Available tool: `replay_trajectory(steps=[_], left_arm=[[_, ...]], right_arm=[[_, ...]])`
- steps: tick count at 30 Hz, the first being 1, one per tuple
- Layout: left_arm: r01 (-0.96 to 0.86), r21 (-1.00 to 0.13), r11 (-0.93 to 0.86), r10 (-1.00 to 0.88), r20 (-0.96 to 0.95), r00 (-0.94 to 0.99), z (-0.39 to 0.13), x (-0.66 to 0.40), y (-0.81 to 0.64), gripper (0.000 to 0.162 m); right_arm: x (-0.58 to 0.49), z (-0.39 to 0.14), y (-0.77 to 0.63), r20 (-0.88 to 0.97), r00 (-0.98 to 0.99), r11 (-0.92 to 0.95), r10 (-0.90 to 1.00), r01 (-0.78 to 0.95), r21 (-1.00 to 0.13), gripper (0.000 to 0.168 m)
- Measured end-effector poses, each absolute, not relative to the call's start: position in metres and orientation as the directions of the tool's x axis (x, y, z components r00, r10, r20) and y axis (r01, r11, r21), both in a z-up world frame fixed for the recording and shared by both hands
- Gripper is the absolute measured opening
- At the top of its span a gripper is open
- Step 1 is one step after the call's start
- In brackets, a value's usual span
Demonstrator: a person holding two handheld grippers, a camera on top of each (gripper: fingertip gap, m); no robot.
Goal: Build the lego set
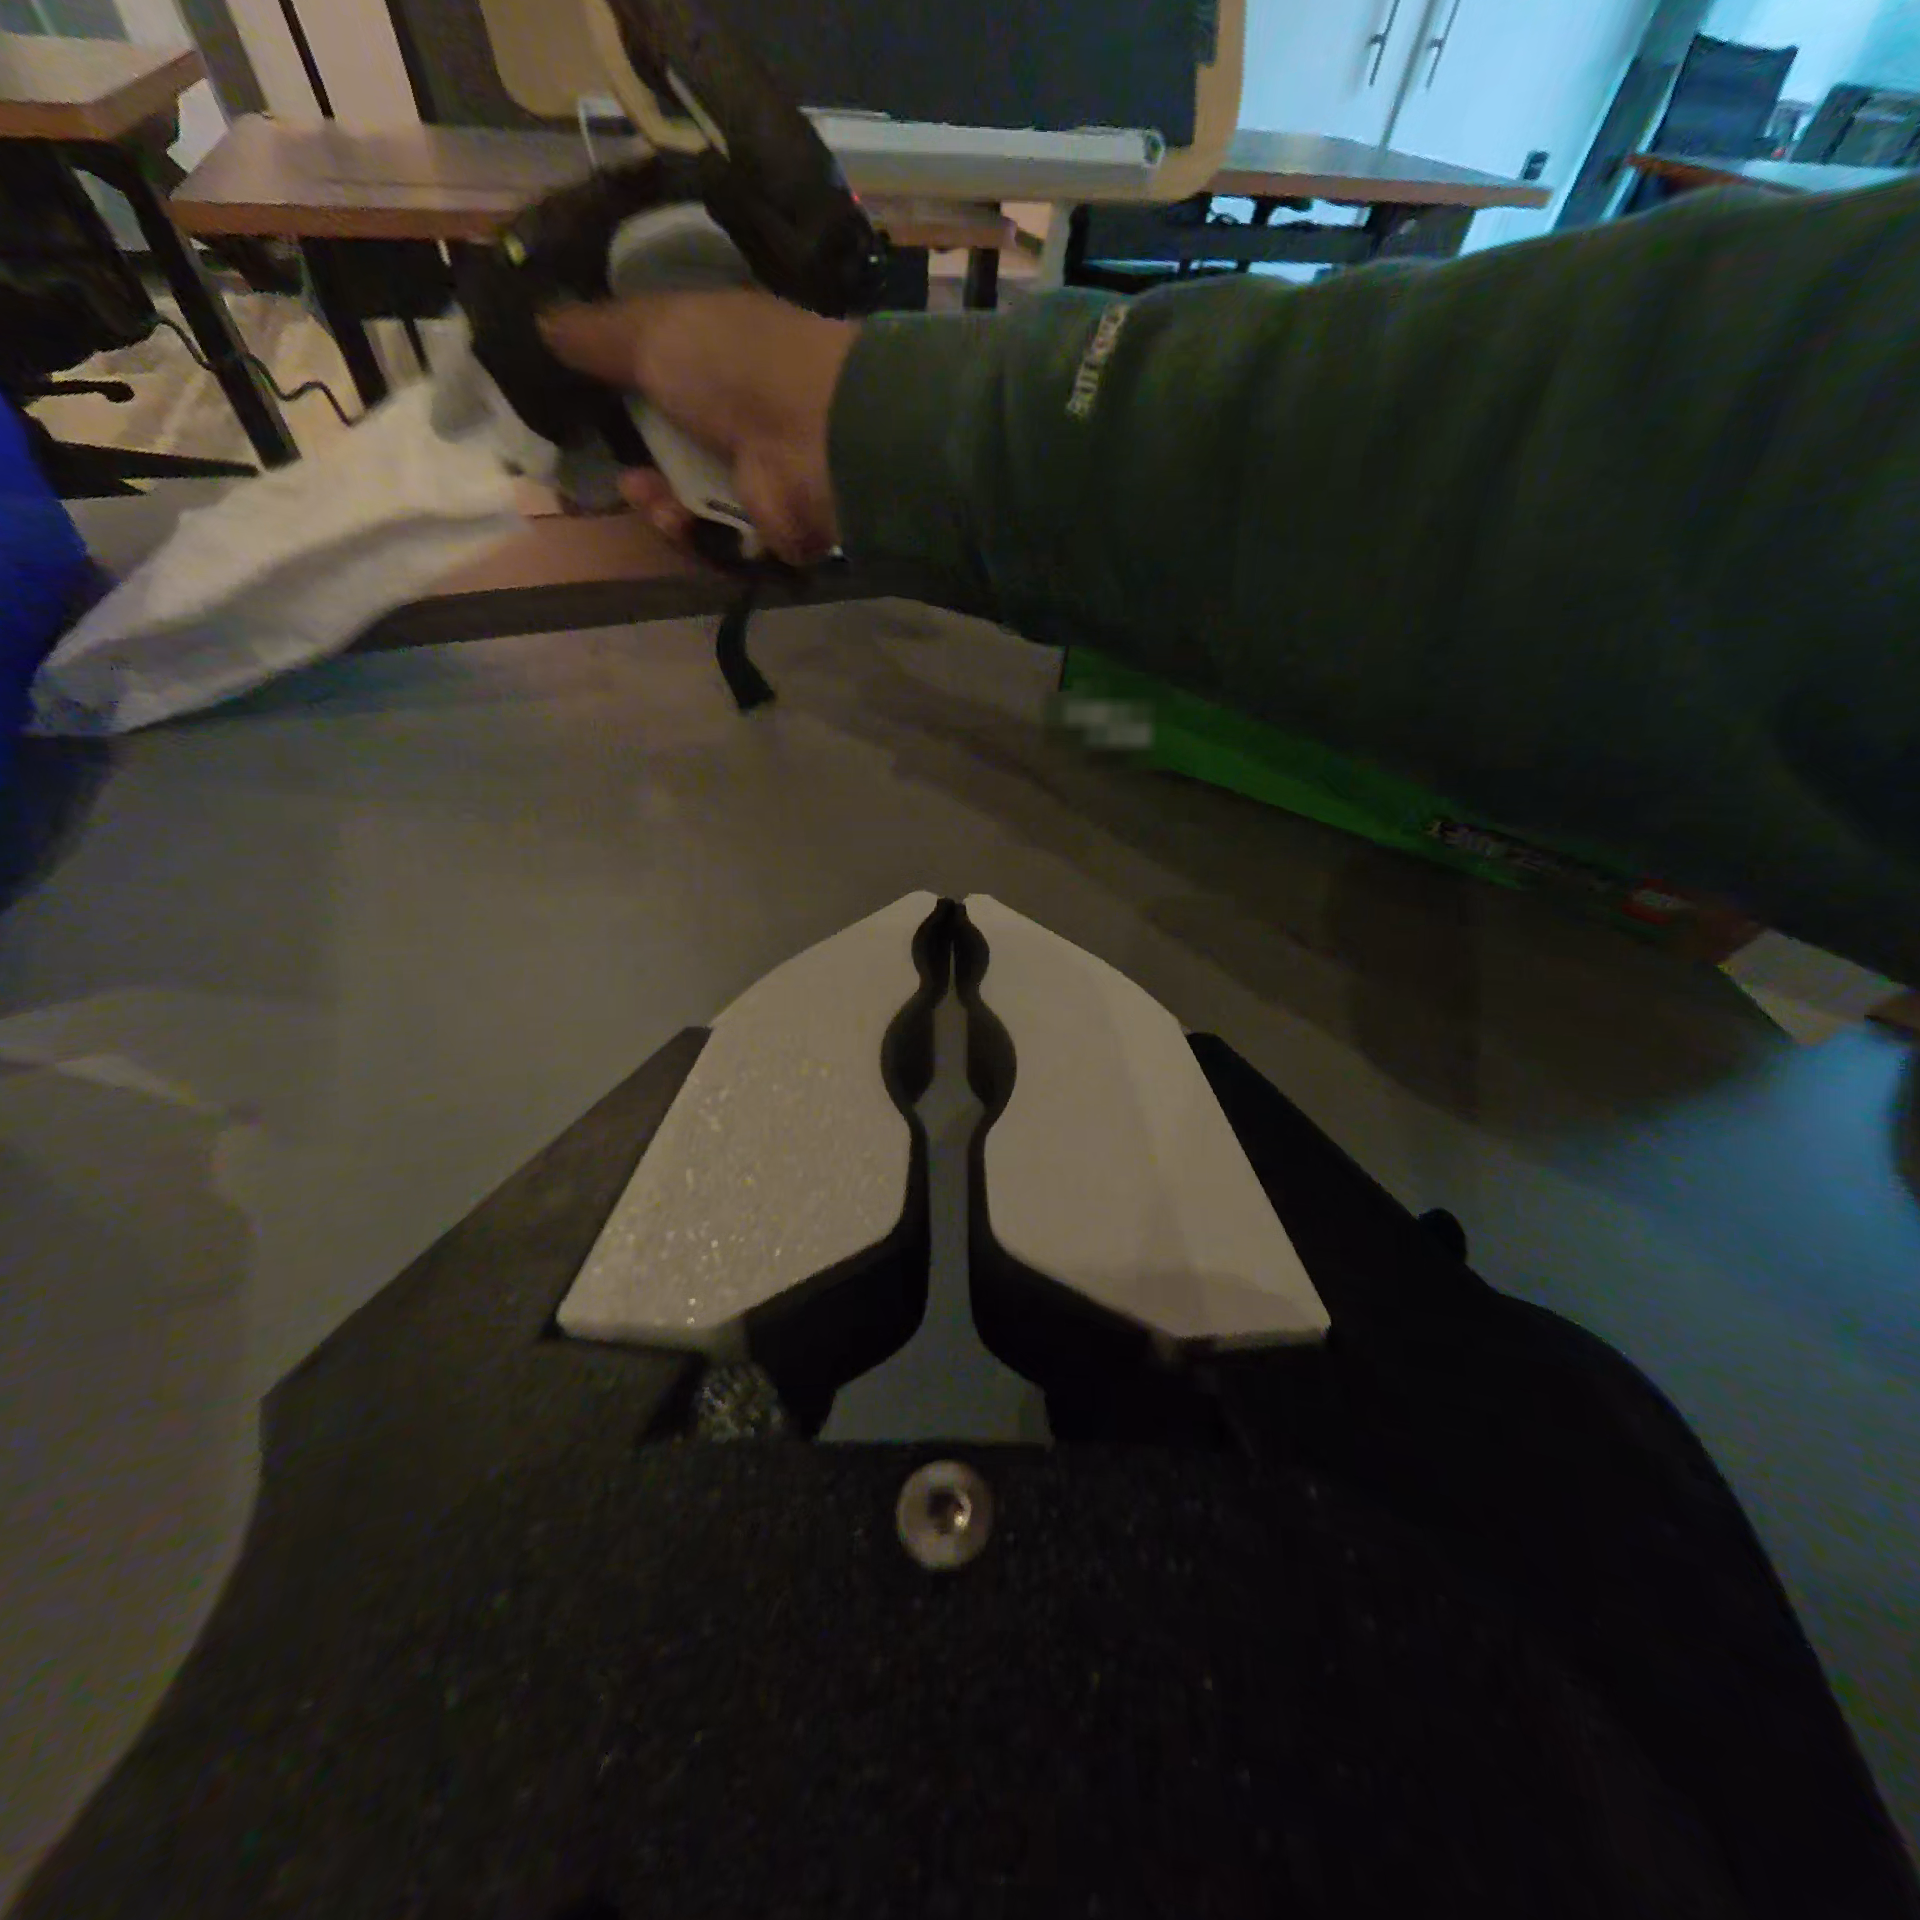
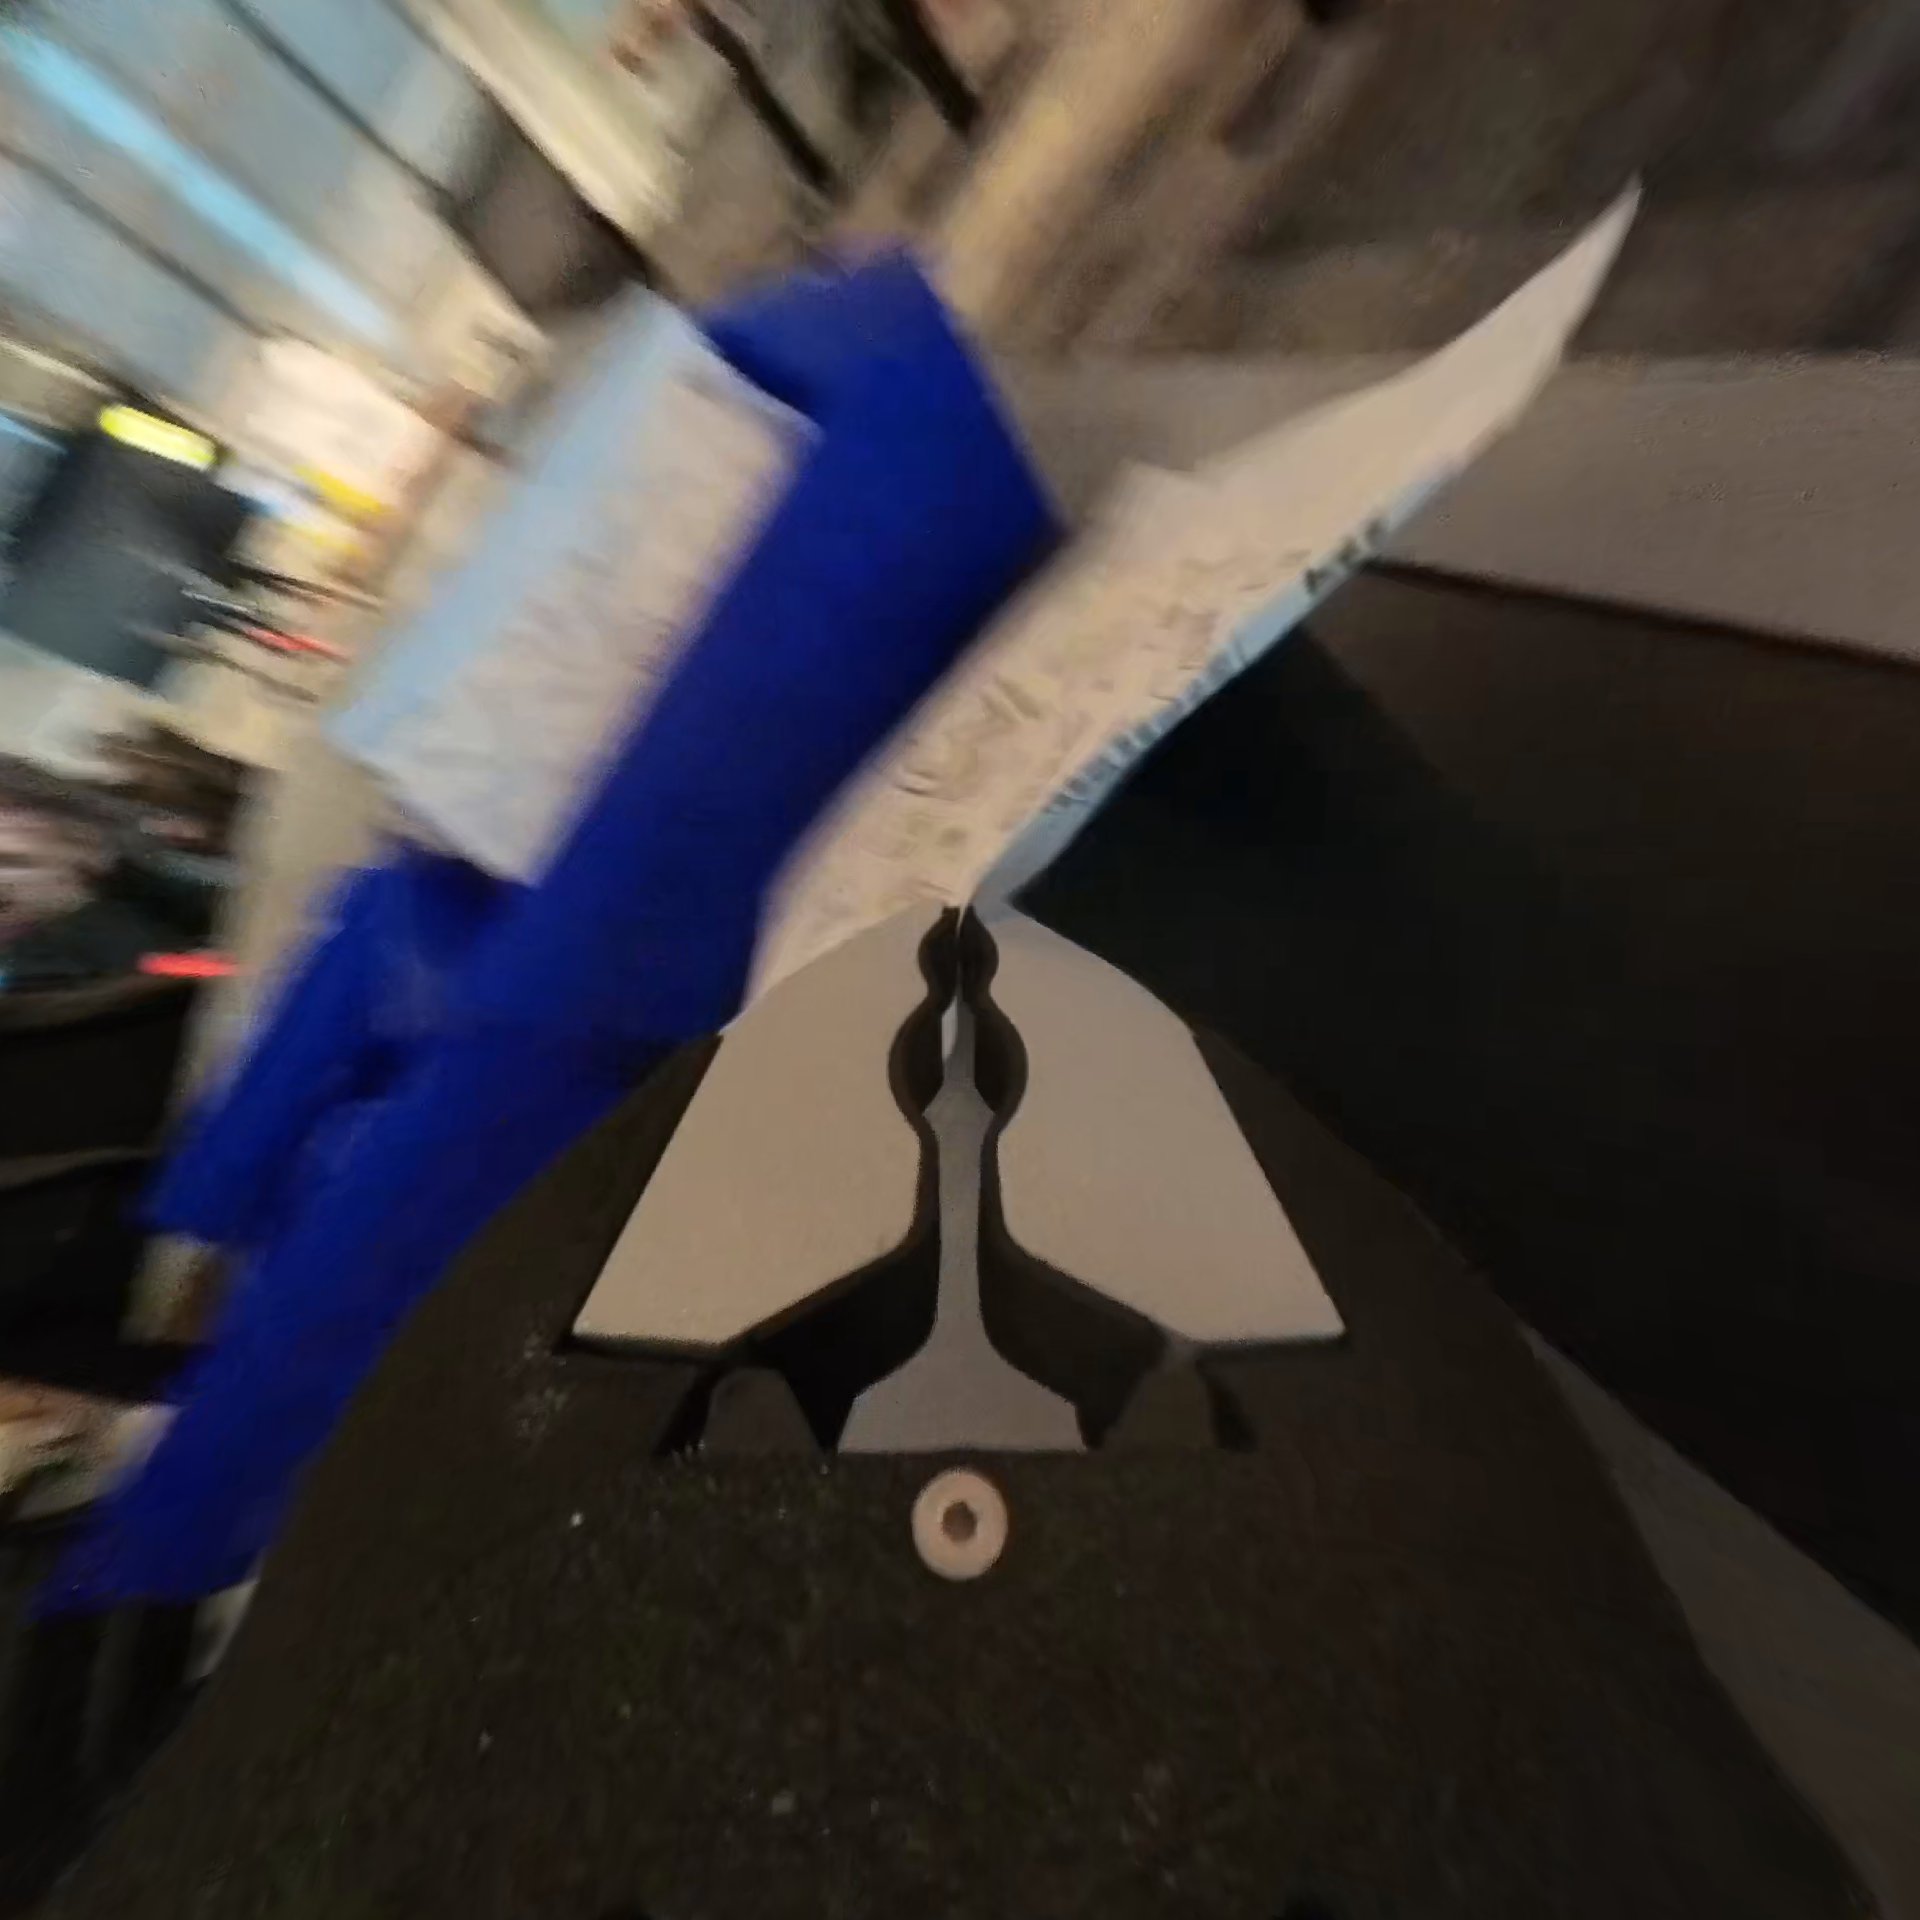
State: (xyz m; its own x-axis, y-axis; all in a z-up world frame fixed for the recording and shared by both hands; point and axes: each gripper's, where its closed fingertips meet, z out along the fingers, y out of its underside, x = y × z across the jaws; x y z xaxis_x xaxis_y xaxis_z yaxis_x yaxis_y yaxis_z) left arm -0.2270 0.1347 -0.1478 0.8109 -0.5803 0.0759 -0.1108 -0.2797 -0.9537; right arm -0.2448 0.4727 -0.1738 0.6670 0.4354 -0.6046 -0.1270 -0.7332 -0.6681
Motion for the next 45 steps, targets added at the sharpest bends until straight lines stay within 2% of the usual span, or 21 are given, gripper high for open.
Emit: replay_trajectory(steps=[4,5,6,8,11,14,16,17,20,22,26,28,30,35,36,39,45], left_arm=[[-0.117,-0.950,-0.290,-0.583,0.078,0.809,-0.152,-0.227,0.138,0.000],[-0.119,-0.949,-0.292,-0.584,0.078,0.808,-0.153,-0.226,0.138,0.000],[-0.122,-0.949,-0.292,-0.585,0.076,0.808,-0.153,-0.226,0.138,0.000],[-0.124,-0.948,-0.295,-0.587,0.077,0.806,-0.155,-0.224,0.139,0.000],[-0.129,-0.944,-0.305,-0.599,0.084,0.797,-0.159,-0.218,0.141,0.000],[-0.146,-0.943,-0.298,-0.608,0.070,0.791,-0.159,-0.212,0.142,0.000],[-0.146,-0.944,-0.295,-0.613,0.070,0.787,-0.157,-0.208,0.145,0.000],[-0.149,-0.944,-0.293,-0.613,0.066,0.788,-0.156,-0.207,0.147,0.000],[-0.156,-0.946,-0.284,-0.611,0.053,0.790,-0.150,-0.202,0.153,0.000],[-0.153,-0.948,-0.280,-0.615,0.055,0.787,-0.146,-0.198,0.154,0.000],[-0.164,-0.949,-0.268,-0.629,0.043,0.776,-0.142,-0.186,0.152,0.000],[-0.176,-0.948,-0.266,-0.630,0.033,0.776,-0.143,-0.180,0.152,0.000],[-0.181,-0.949,-0.258,-0.635,0.025,0.772,-0.142,-0.172,0.152,0.000],[-0.206,-0.951,-0.231,-0.646,-0.009,0.763,-0.141,-0.152,0.152,0.000],[-0.214,-0.950,-0.227,-0.650,-0.016,0.760,-0.142,-0.148,0.152,0.000],[-0.205,-0.949,-0.239,-0.667,0.006,0.745,-0.146,-0.136,0.153,0.004],[-0.169,-0.949,-0.265,-0.697,0.068,0.714,-0.153,-0.124,0.147,0.000]], right_arm=[[-0.229,-0.191,0.478,-0.602,0.718,-0.765,0.349,-0.152,-0.625,0.001],[-0.225,-0.193,0.475,-0.590,0.736,-0.771,0.331,-0.150,-0.619,0.004],[-0.221,-0.193,0.471,-0.560,0.761,-0.766,0.328,-0.134,-0.629,0.021],[-0.208,-0.180,0.459,-0.463,0.810,-0.693,0.361,-0.099,-0.714,0.038],[-0.194,-0.149,0.426,-0.380,0.826,-0.553,0.417,-0.101,-0.827,0.046],[-0.195,-0.108,0.365,-0.391,0.741,-0.431,0.546,-0.152,-0.889,0.034],[-0.190,-0.079,0.316,-0.360,0.689,-0.341,0.629,-0.171,-0.924,0.017],[-0.187,-0.067,0.292,-0.329,0.668,-0.303,0.667,-0.161,-0.939,0.000],[-0.162,-0.037,0.226,-0.222,0.654,-0.182,0.723,-0.129,-0.975,0.000],[-0.135,-0.022,0.191,-0.071,0.688,-0.055,0.722,-0.045,-0.997,0.000],[-0.057,-0.013,0.143,0.247,0.782,0.181,0.572,0.174,-0.968,0.000],[-0.019,-0.025,0.130,0.311,0.808,0.181,0.500,0.254,-0.950,0.002],[0.013,-0.047,0.121,0.314,0.822,0.119,0.474,0.294,-0.948,0.012],[0.072,-0.091,0.104,0.206,0.859,-0.030,0.468,0.248,-0.968,0.032],[0.082,-0.093,0.101,0.200,0.865,-0.031,0.460,0.241,-0.970,0.031],[0.114,-0.092,0.094,0.298,0.878,0.019,0.375,0.314,-0.949,0.000],[0.156,-0.103,0.086,0.299,0.892,0.032,0.338,0.307,-0.951,0.000]])
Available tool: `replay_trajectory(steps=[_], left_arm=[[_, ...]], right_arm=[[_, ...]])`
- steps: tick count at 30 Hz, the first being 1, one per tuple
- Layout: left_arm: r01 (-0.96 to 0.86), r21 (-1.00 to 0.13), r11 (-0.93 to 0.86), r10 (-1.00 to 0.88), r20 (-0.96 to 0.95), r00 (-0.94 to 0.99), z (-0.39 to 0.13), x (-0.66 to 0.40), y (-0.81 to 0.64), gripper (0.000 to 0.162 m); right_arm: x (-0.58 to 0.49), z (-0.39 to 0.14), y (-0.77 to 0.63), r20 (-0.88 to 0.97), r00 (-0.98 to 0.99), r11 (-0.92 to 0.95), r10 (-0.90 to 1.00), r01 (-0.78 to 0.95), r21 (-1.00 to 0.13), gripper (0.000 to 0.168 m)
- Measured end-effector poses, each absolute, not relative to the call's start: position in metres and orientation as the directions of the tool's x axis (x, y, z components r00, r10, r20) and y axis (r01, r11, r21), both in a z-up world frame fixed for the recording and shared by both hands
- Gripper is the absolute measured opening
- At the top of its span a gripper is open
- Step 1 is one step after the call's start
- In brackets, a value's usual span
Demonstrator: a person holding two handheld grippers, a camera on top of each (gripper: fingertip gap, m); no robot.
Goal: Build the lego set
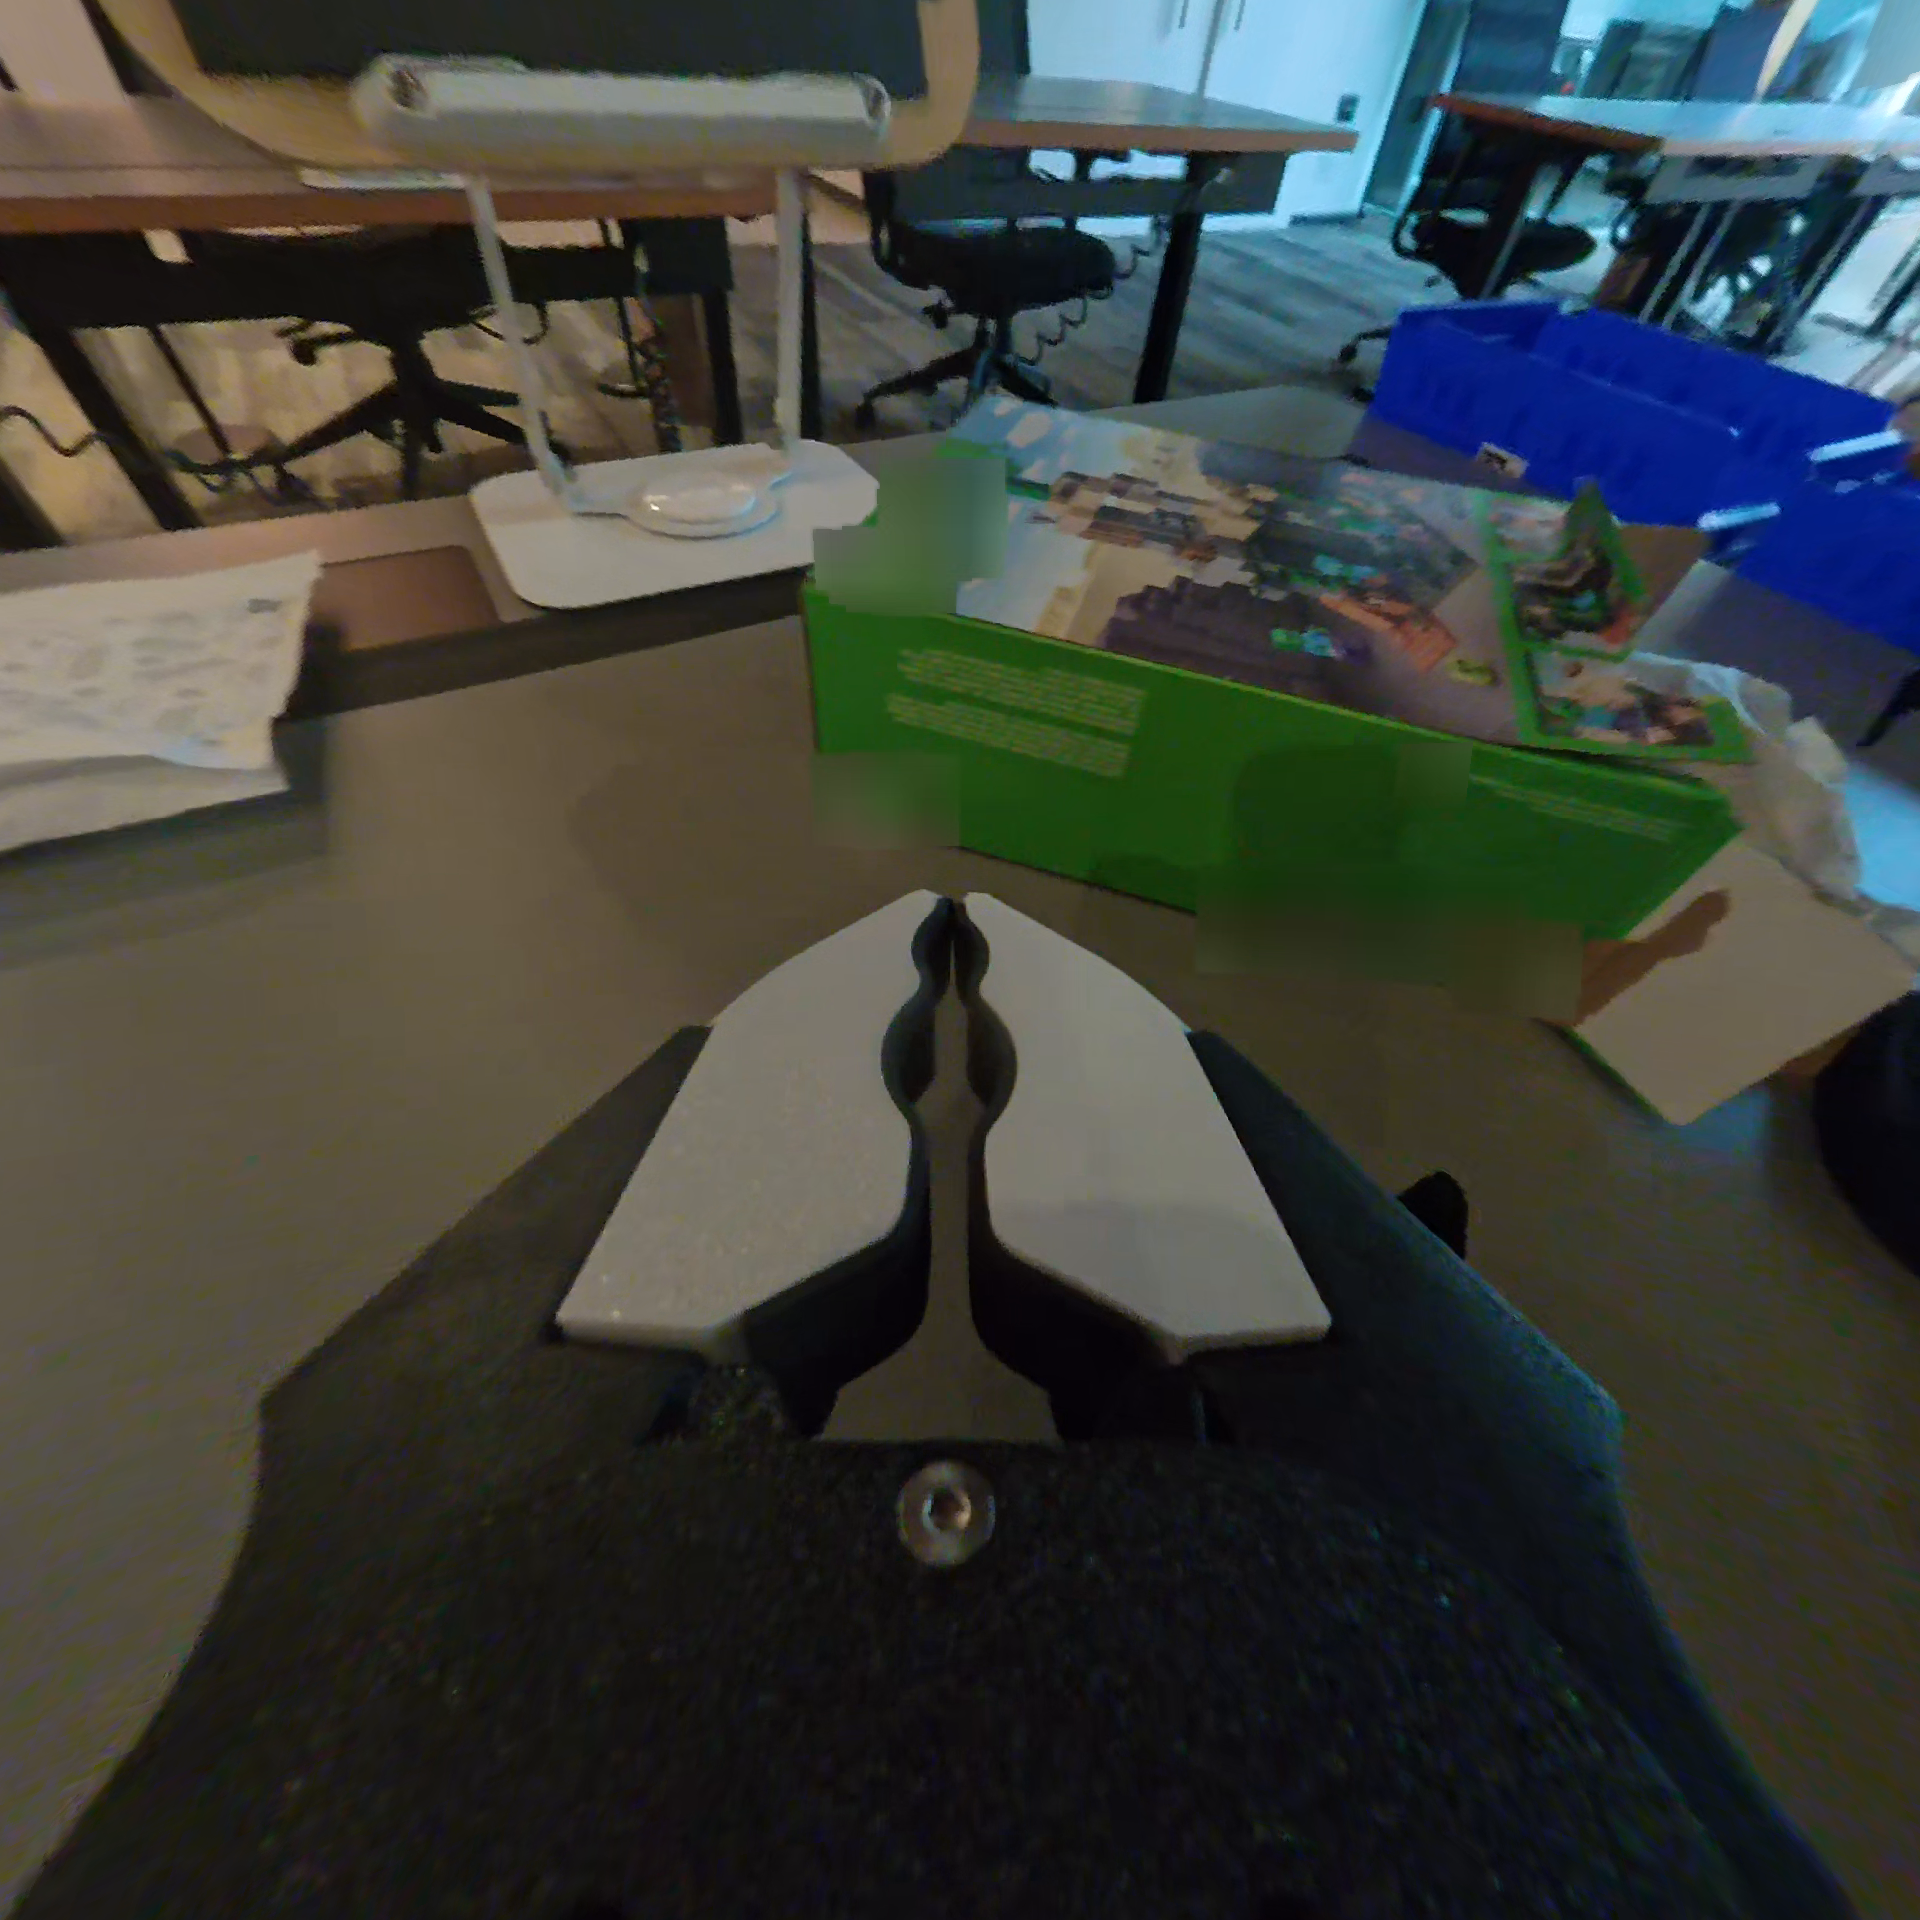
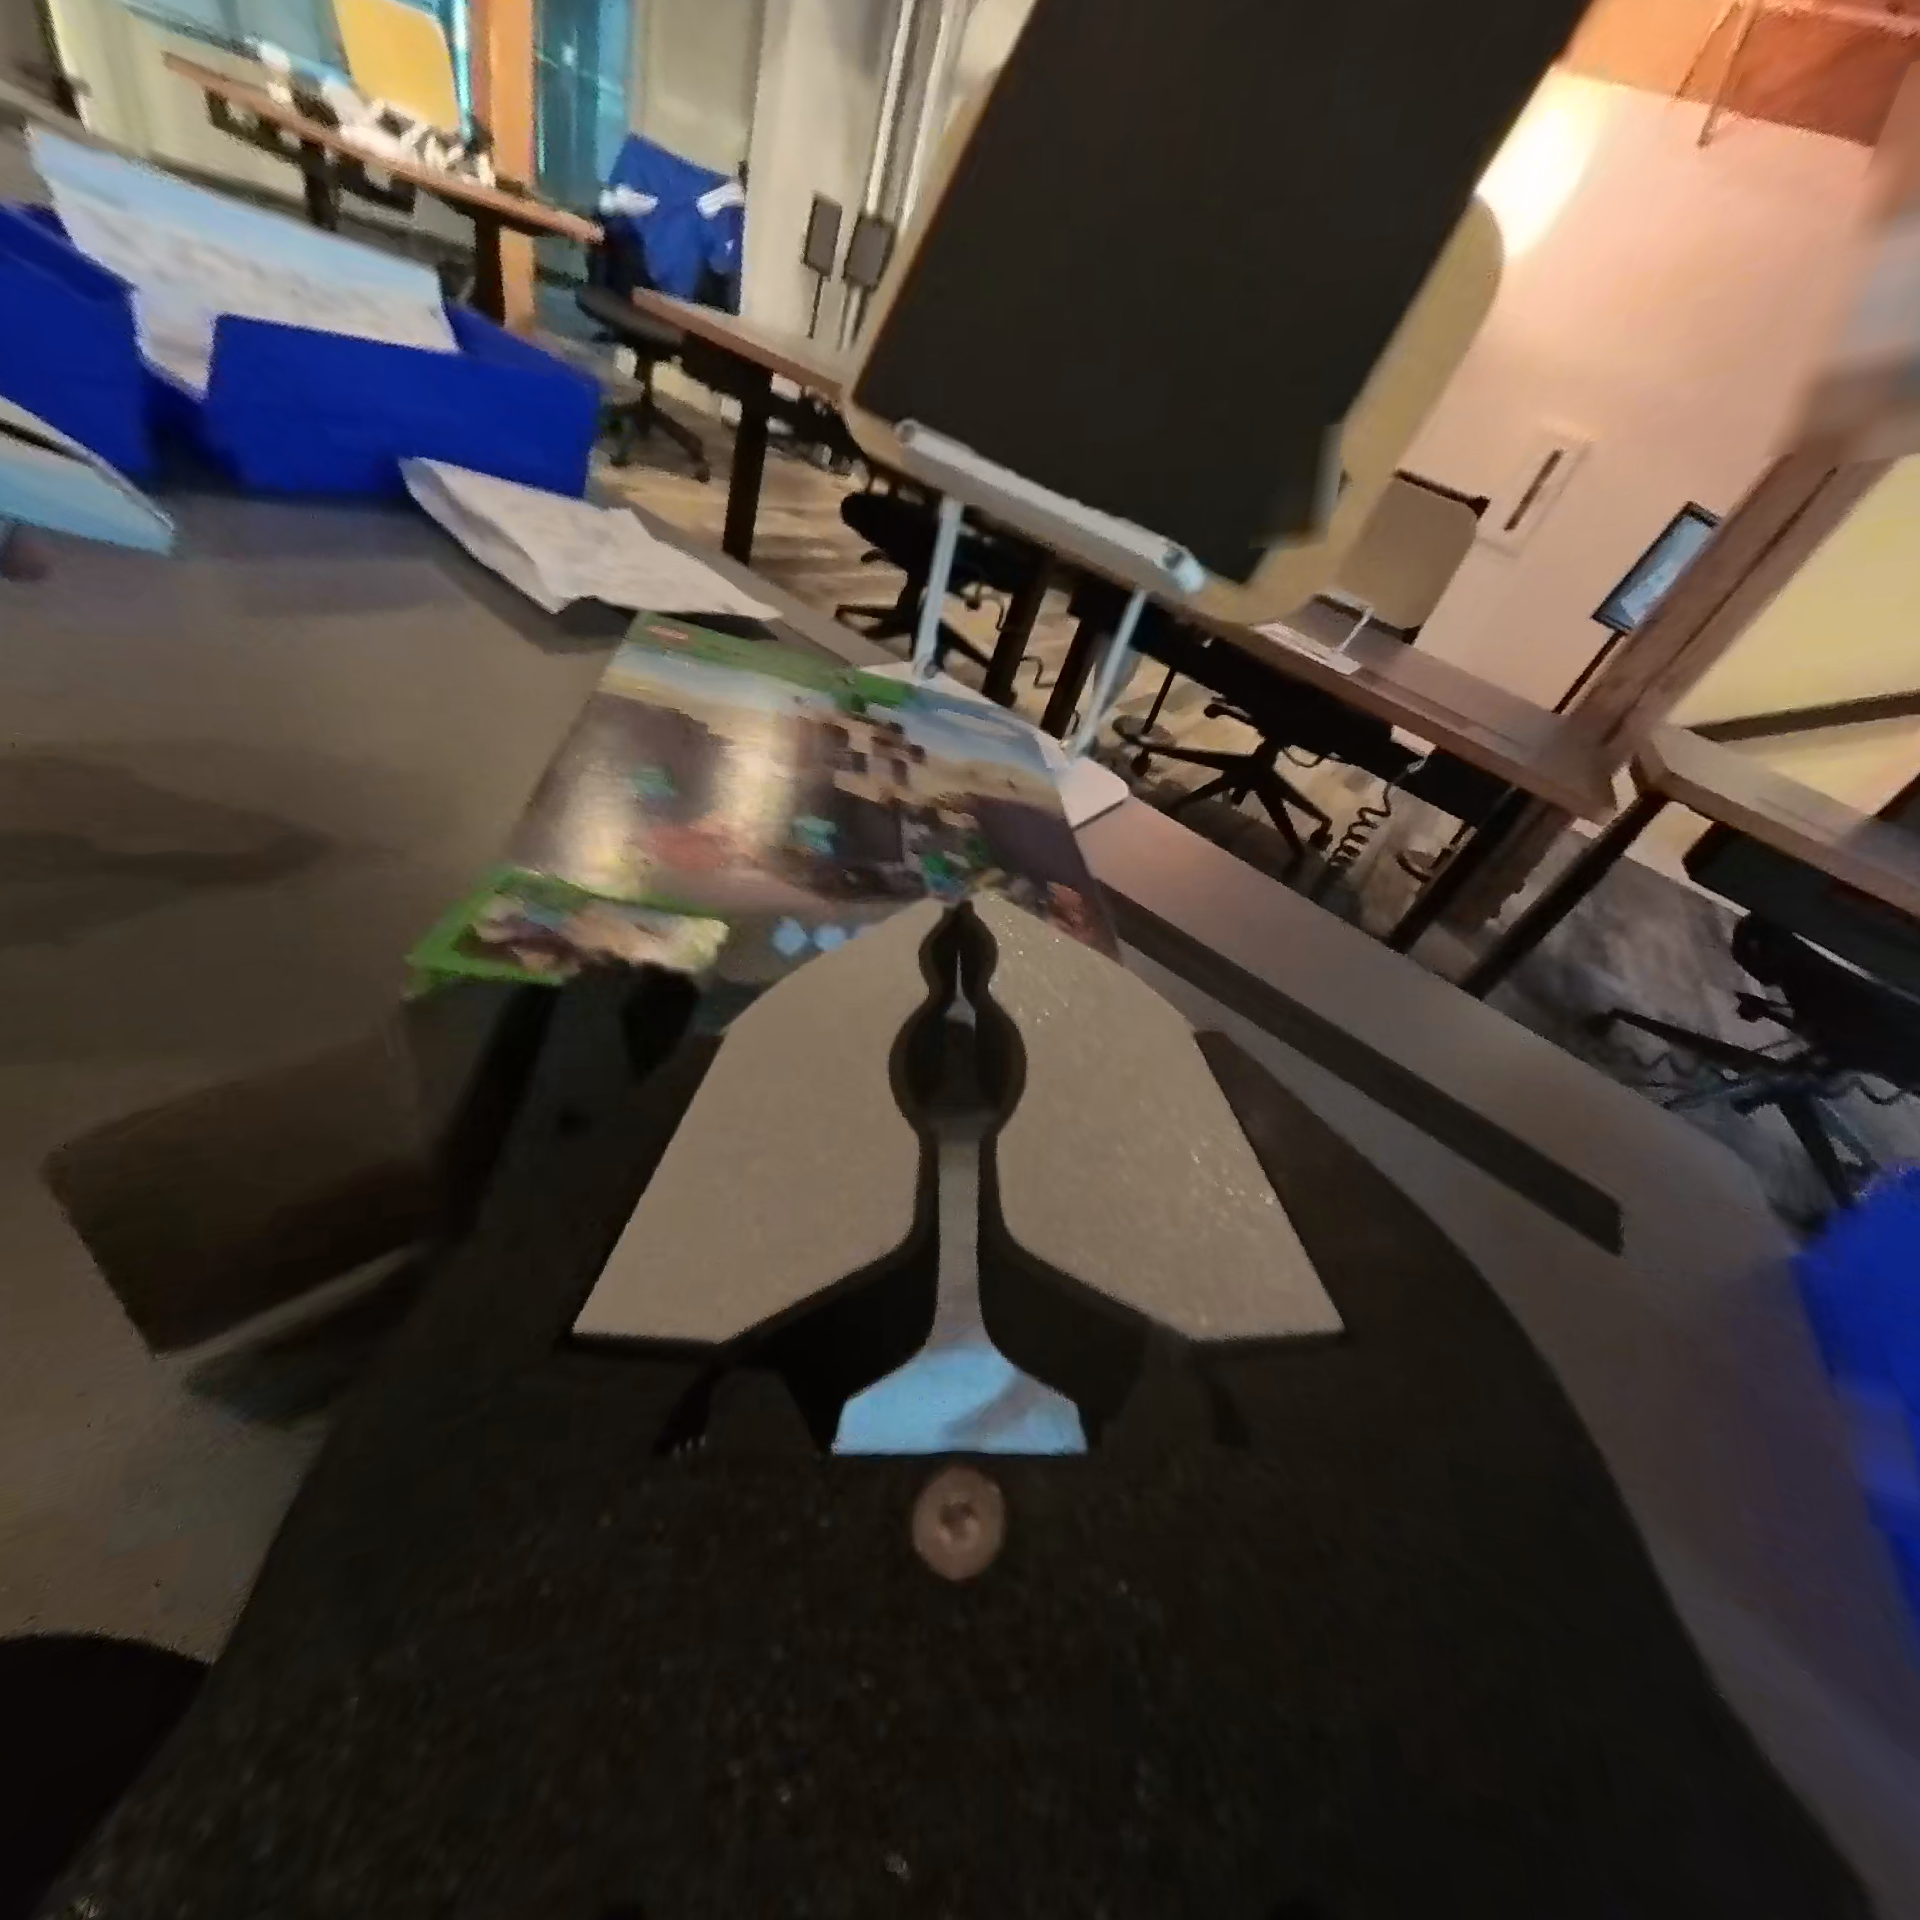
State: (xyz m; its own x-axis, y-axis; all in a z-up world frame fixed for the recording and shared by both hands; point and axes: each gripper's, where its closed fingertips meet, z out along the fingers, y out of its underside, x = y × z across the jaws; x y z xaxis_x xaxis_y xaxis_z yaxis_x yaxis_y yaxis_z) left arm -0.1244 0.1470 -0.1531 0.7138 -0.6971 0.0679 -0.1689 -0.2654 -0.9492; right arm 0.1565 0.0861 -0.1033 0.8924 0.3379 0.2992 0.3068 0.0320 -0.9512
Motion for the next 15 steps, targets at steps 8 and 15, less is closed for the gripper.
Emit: replay_trajectory(steps=[8,15], left_arm=[[-0.240,-0.952,-0.191,-0.741,-0.020,0.672,-0.166,-0.105,0.137,0.000],[-0.256,-0.953,-0.164,-0.766,-0.040,0.641,-0.175,-0.095,0.129,0.000]], right_arm=[[0.174,-0.130,0.095,0.168,0.903,-0.047,0.395,0.202,-0.978,0.049],[0.203,-0.114,0.086,0.273,0.923,0.121,0.271,0.249,-0.961,0.000]])
